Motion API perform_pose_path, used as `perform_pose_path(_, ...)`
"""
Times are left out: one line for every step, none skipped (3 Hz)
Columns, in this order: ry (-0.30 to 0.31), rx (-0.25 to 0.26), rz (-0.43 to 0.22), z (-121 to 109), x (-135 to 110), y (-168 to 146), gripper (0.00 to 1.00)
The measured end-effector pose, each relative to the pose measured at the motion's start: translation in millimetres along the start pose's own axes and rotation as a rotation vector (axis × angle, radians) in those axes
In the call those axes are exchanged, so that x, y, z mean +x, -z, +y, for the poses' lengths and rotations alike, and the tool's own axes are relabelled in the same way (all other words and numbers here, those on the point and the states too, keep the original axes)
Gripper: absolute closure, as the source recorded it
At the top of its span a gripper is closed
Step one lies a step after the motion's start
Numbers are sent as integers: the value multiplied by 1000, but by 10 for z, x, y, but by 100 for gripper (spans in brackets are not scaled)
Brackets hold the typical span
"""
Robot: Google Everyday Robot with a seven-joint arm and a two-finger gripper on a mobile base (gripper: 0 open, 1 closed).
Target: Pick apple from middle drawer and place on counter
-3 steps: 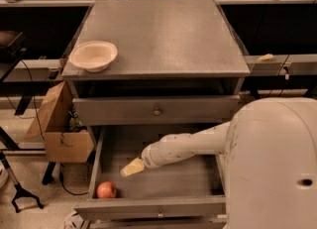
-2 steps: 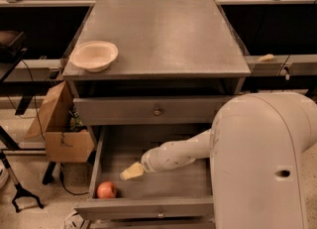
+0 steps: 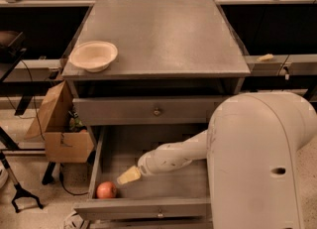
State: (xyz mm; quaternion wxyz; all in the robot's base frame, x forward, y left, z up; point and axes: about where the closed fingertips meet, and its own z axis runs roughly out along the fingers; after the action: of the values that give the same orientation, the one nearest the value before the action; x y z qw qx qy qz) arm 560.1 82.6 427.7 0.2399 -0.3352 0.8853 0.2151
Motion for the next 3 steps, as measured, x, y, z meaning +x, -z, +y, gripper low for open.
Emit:
perform_pose_path(38, -22, 10, 307, 53, -49, 0)
perform_pose_path(68, -37, 6, 617, 73, -115, 0)
perform_pose_path(81, -49, 6, 855, 57, -231, 0)
